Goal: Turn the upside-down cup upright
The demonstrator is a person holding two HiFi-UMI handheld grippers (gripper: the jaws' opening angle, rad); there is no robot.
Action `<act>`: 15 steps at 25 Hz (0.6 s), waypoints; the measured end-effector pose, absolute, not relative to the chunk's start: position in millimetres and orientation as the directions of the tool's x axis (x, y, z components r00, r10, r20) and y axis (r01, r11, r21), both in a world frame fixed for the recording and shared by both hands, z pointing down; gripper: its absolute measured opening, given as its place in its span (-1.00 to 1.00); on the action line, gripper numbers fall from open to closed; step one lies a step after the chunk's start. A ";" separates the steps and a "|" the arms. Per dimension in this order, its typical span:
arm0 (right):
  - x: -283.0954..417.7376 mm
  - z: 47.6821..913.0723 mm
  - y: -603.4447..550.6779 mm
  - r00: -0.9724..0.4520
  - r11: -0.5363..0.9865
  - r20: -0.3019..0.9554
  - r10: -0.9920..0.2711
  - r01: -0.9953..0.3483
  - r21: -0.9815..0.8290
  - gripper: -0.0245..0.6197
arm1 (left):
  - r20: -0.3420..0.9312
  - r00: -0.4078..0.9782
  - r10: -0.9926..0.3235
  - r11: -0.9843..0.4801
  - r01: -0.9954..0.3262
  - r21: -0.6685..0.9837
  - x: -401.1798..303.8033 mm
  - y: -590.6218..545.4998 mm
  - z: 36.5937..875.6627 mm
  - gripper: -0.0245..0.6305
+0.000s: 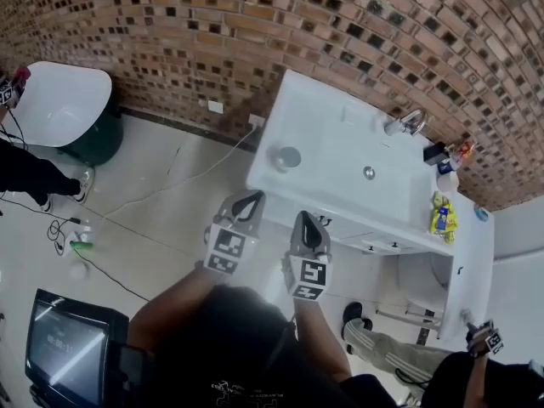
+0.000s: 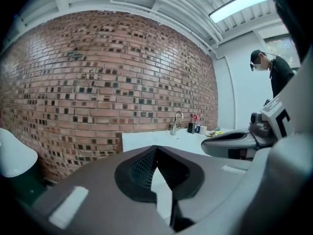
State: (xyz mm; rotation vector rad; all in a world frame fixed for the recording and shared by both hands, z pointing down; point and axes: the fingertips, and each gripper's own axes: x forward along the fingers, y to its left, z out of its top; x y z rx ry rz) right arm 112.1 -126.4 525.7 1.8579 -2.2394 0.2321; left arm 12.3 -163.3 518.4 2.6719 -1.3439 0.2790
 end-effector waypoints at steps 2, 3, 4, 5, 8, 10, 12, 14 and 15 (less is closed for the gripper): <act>117.2 528.2 -113.8 -0.176 0.188 0.280 -0.944 -0.982 0.019 -0.88 | 0.232 0.585 -0.777 -0.594 -0.804 0.038 18.2 -153.0 518.7 -0.94; 119.5 528.8 -107.4 -0.176 0.189 0.283 -0.943 -0.982 0.018 -0.88 | 0.233 0.587 -0.775 -0.595 -0.802 0.041 21.6 -147.6 517.6 -0.94; 121.6 529.4 -100.9 -0.177 0.189 0.286 -0.942 -0.982 0.016 -0.88 | 0.232 0.590 -0.773 -0.598 -0.800 0.044 25.4 -141.9 515.9 -0.94; 123.6 530.0 -94.6 -0.178 0.190 0.288 -0.941 -0.982 0.015 -0.88 | 0.228 0.595 -0.771 -0.602 -0.798 0.045 29.6 -136.2 514.0 -0.94; 129.6 530.2 -77.5 -0.182 0.196 0.290 -0.940 -0.981 0.018 -0.88 | 0.222 0.603 -0.767 -0.610 -0.791 0.041 41.4 -121.1 509.8 -0.94; 134.9 529.2 -66.4 -0.181 0.195 0.289 -0.940 -0.981 0.022 -0.88 | 0.221 0.604 -0.766 -0.613 -0.790 0.033 47.8 -110.4 508.2 -0.94; 141.2 528.5 -54.1 -0.176 0.190 0.287 -0.942 -0.981 0.023 -0.88 | 0.223 0.607 -0.763 -0.619 -0.785 0.022 54.6 -96.9 508.9 -0.94; 146.5 528.5 -41.9 -0.171 0.185 0.289 -0.942 -0.983 0.021 -0.88 | 0.232 0.614 -0.755 -0.628 -0.778 0.018 61.7 -83.2 512.0 -0.94; 149.5 529.0 -35.3 -0.168 0.182 0.292 -0.942 -0.983 0.021 -0.88 | 0.236 0.618 -0.750 -0.632 -0.774 0.020 65.6 -76.3 513.6 -0.94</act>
